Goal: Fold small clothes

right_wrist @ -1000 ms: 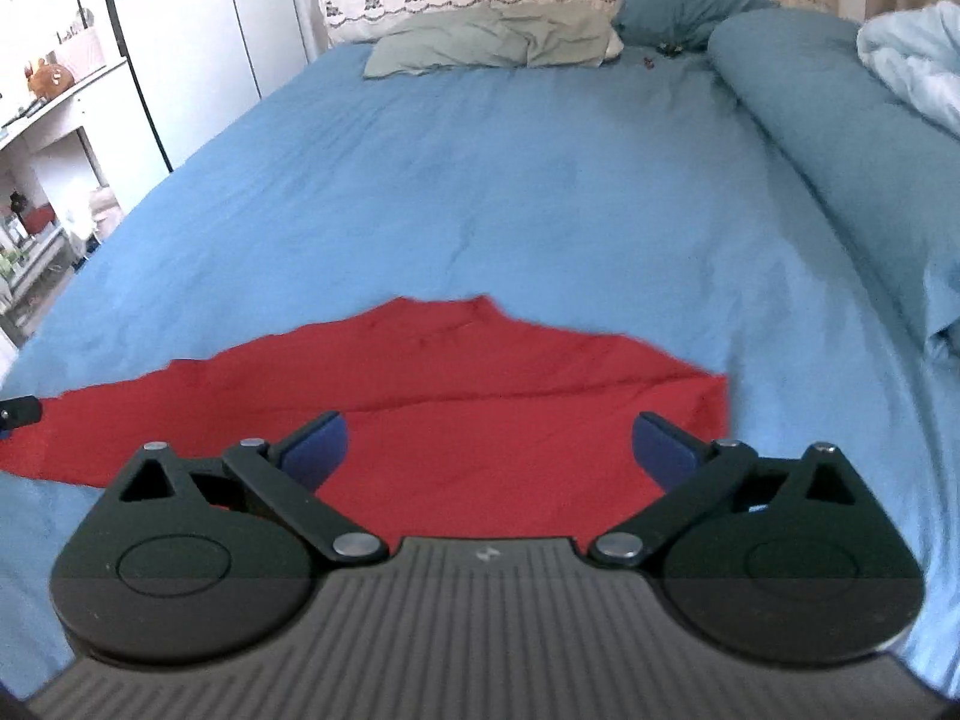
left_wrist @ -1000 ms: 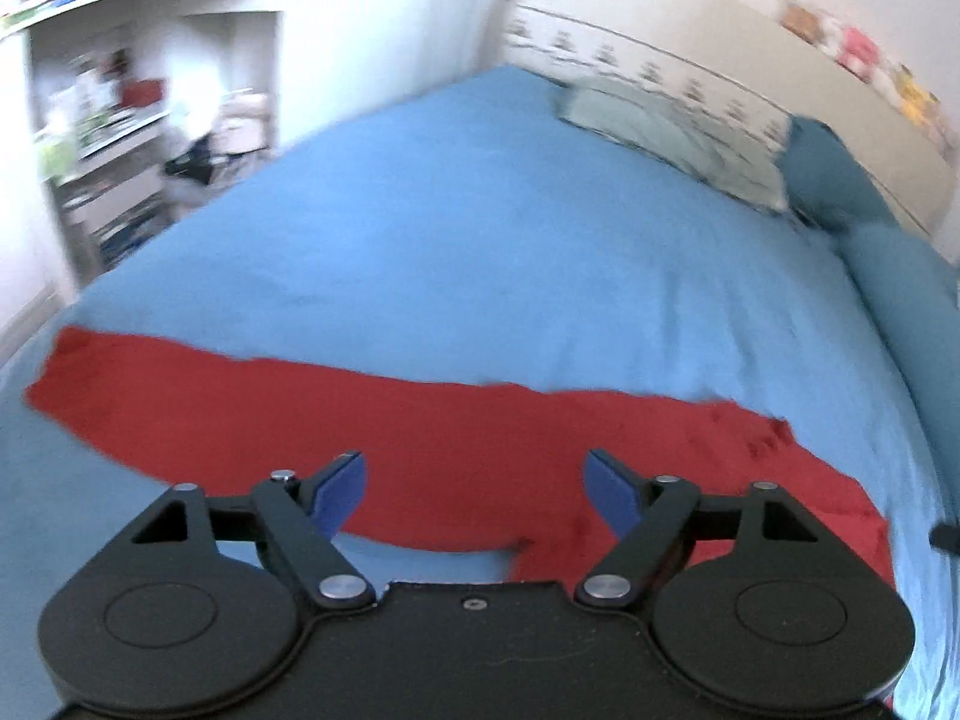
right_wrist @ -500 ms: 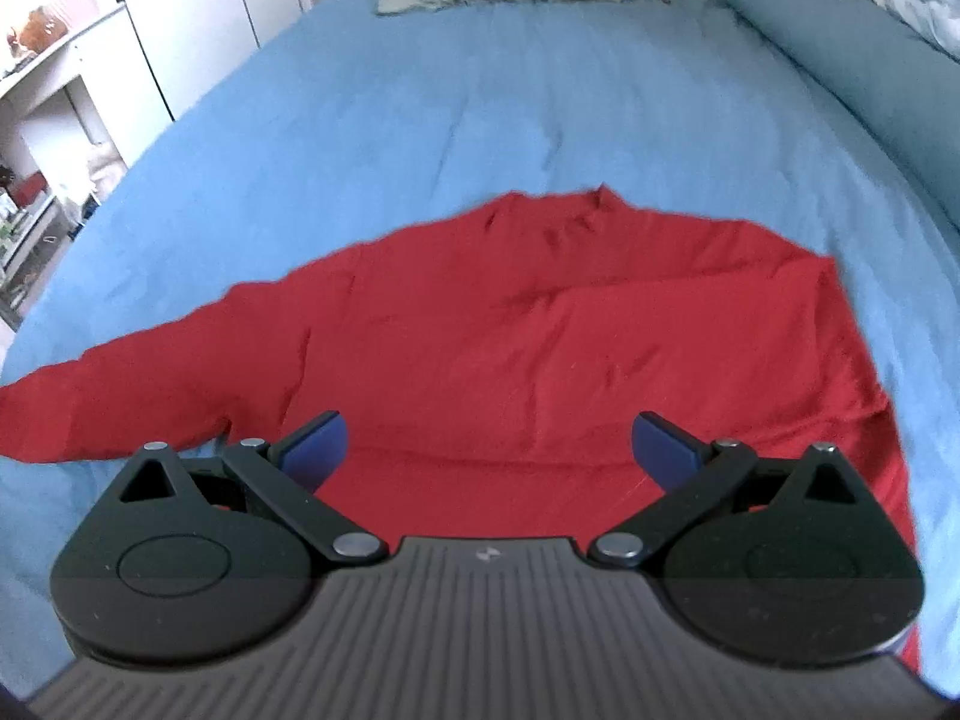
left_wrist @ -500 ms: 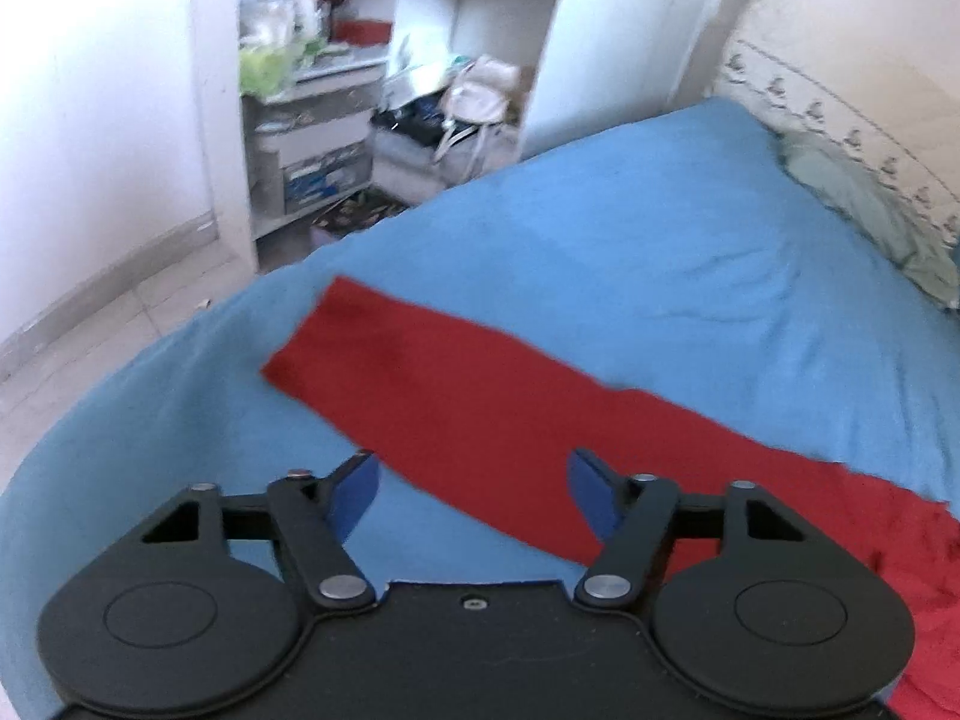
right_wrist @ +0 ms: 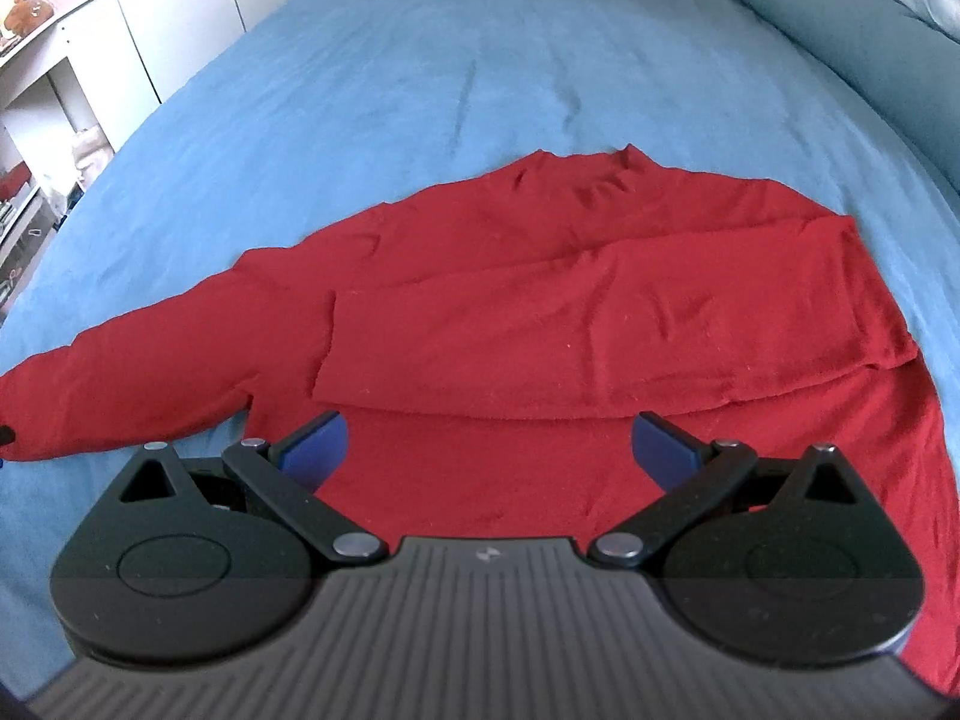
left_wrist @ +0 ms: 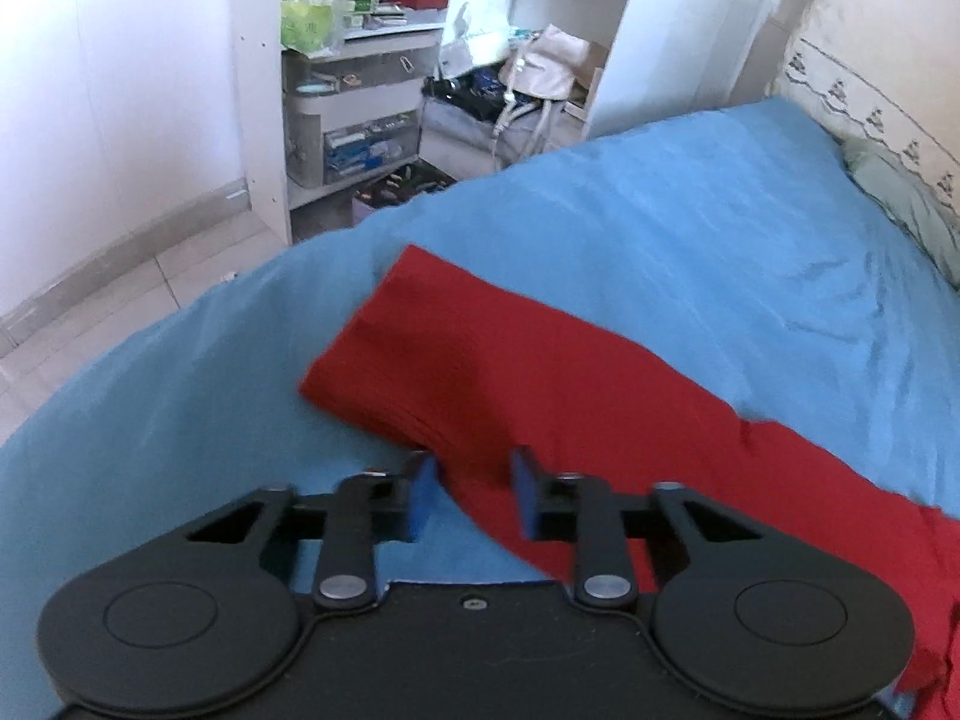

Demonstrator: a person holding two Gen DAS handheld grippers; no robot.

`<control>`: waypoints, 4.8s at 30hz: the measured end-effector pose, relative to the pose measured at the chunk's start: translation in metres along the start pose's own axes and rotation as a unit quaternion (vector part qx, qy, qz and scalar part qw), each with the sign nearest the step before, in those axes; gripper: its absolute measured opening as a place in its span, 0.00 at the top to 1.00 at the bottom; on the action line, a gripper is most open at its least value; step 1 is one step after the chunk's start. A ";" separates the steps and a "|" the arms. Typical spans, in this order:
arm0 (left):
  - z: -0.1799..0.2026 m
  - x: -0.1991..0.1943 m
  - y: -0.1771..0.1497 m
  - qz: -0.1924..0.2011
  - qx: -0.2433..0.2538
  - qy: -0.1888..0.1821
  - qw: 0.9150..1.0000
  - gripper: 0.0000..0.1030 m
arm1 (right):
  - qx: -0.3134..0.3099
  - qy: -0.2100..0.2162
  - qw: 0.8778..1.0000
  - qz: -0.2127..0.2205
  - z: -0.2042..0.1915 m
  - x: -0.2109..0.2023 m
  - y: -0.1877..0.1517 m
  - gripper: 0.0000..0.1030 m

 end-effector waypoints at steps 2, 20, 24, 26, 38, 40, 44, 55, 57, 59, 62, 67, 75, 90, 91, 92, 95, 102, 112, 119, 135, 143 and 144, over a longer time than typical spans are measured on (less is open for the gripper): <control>0.001 0.003 0.003 0.003 -0.004 -0.001 1.000 0.93 | 0.002 -0.002 1.000 0.003 0.002 0.001 0.003 0.00; 0.276 -0.142 -0.043 0.131 0.192 -0.181 0.956 0.95 | 0.079 0.001 0.995 0.068 0.105 -0.034 0.048 0.00; 0.368 -0.151 -0.115 0.101 0.231 -0.245 0.936 0.95 | 0.088 -0.009 0.993 0.078 0.151 -0.044 0.054 0.00; 0.407 -0.145 -0.159 0.063 0.245 -0.270 0.929 0.95 | 0.091 -0.017 0.993 0.077 0.177 -0.045 0.055 0.00; 0.472 -0.089 -0.308 -0.041 0.346 -0.246 0.905 0.94 | 0.068 -0.014 0.998 0.012 0.249 -0.012 0.041 0.00; 0.465 -0.091 -0.297 -0.042 0.349 -0.253 0.902 0.79 | 0.061 -0.004 0.998 0.006 0.247 -0.007 0.040 0.00; 0.439 -0.104 -0.271 -0.011 0.361 -0.237 0.902 0.45 | 0.040 0.010 0.999 0.006 0.235 0.000 0.044 0.00; 0.300 -0.061 -0.181 0.004 0.310 -0.104 0.945 0.38 | -0.154 0.037 0.987 -0.018 0.107 0.075 0.033 0.06; 0.288 -0.057 -0.174 0.007 0.311 -0.098 0.945 0.38 | -0.168 0.031 0.985 -0.021 0.096 0.089 0.032 0.22; 0.282 -0.056 -0.170 0.008 0.317 -0.095 0.944 0.38 | -0.166 0.023 0.986 -0.014 0.093 0.097 0.035 0.27; 0.284 -0.052 -0.169 0.006 0.315 -0.100 0.944 0.38 | -0.100 0.017 0.995 -0.002 0.114 0.094 0.045 0.51; 0.278 -0.050 -0.165 0.002 0.304 -0.113 0.946 0.38 | 0.028 0.037 0.999 -0.014 0.163 0.082 0.035 0.49; 0.274 -0.043 -0.168 -0.010 0.313 -0.115 0.943 0.38 | 0.100 0.079 0.992 -0.007 0.175 0.073 0.028 0.36; 0.302 -0.021 -0.176 -0.009 0.309 -0.120 0.944 0.44 | 0.108 -0.006 0.992 0.071 0.245 0.013 0.101 0.81; 0.303 -0.019 -0.176 -0.008 0.308 -0.120 0.944 0.52 | 0.111 -0.011 0.992 0.062 0.256 0.016 0.097 0.81; 0.304 -0.019 -0.176 -0.008 0.307 -0.119 0.944 0.56 | 0.113 -0.015 0.992 0.054 0.263 0.021 0.093 0.81; 0.301 -0.021 -0.178 -0.009 0.308 -0.113 0.945 0.65 | 0.097 -0.038 0.994 0.035 0.277 0.041 0.074 0.81; 0.290 -0.026 -0.184 -0.016 0.324 -0.088 0.942 0.71 | 0.055 -0.048 0.997 0.001 0.279 0.055 0.031 0.80; 0.332 -0.076 -0.183 0.021 0.338 -0.166 0.926 0.44 | -0.011 -0.056 0.997 0.052 0.239 0.018 0.018 0.12; 0.358 -0.037 -0.212 -0.030 0.331 -0.167 0.928 0.43 | 0.019 -0.032 0.999 0.022 0.232 0.064 0.014 0.12; 0.312 -0.140 -0.190 0.107 0.292 -0.185 0.932 0.00 | 0.007 0.082 0.987 0.141 0.270 -0.027 0.007 0.01; 0.236 -0.225 -0.213 0.077 0.305 -0.221 0.923 0.00 | -0.006 0.074 0.991 0.114 0.289 -0.147 -0.056 0.00; 0.222 -0.233 -0.222 0.067 0.303 -0.218 0.925 0.00 | -0.006 0.072 0.991 0.110 0.290 -0.159 -0.068 0.01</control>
Point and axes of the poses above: each gripper's, at about its wrist camera, not at the fingertips, and x roughly the way its jaws point, z to its right, y to its top, the point moved 6 cm from there along x, roughly the way its jaws point, and after that the axes turned 1 degree about -y, right-handed, at the moved point
